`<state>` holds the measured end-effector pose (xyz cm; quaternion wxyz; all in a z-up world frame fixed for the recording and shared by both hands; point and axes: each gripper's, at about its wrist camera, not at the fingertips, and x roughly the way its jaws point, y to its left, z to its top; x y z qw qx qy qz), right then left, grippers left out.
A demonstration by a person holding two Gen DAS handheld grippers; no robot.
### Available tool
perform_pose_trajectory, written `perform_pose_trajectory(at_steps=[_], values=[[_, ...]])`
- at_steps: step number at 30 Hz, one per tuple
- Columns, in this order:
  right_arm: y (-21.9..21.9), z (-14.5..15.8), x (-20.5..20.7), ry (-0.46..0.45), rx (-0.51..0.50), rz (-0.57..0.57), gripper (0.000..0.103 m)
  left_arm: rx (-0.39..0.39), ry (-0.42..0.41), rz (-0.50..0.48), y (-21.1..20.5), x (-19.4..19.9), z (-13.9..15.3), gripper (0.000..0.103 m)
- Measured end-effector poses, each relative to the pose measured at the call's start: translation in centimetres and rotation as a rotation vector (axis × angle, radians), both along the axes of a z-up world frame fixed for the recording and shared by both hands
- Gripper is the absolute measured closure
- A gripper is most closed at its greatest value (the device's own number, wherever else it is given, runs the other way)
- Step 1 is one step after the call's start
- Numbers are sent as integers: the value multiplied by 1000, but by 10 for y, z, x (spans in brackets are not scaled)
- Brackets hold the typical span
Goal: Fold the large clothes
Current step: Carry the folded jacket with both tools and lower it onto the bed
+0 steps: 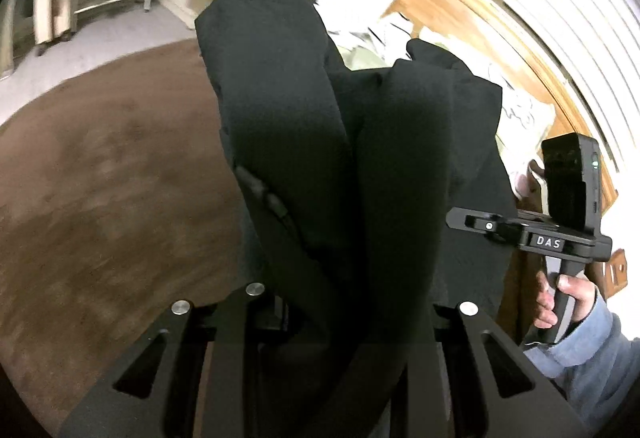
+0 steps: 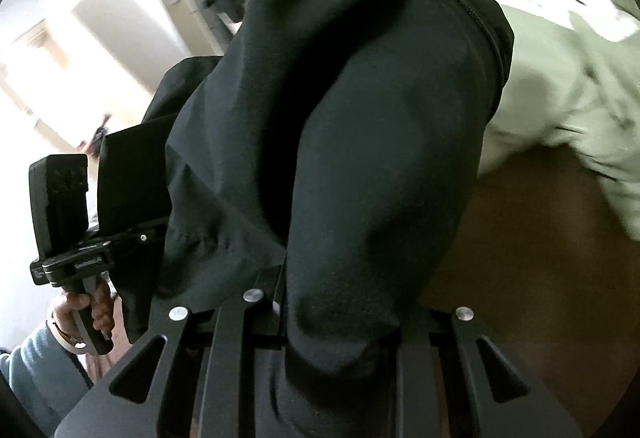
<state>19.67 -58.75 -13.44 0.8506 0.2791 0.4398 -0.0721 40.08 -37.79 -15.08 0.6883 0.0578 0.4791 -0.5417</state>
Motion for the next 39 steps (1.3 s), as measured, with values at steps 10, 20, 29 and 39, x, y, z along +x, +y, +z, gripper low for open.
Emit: perform_pose_trajectory(at_steps=[10, 20, 29, 39], values=[[-12, -58, 4, 174, -59, -67, 73, 117, -52, -50, -94, -3, -56, 78], [-19, -80, 2, 193, -88, -97, 48, 203, -54, -18, -97, 14, -98, 66], [-45, -57, -17, 257, -184, -162, 20, 219, -120, 18, -82, 23, -72, 48], [15, -6, -37, 182, -325, -158, 13, 164, -249, 23, -49, -15, -1, 29]])
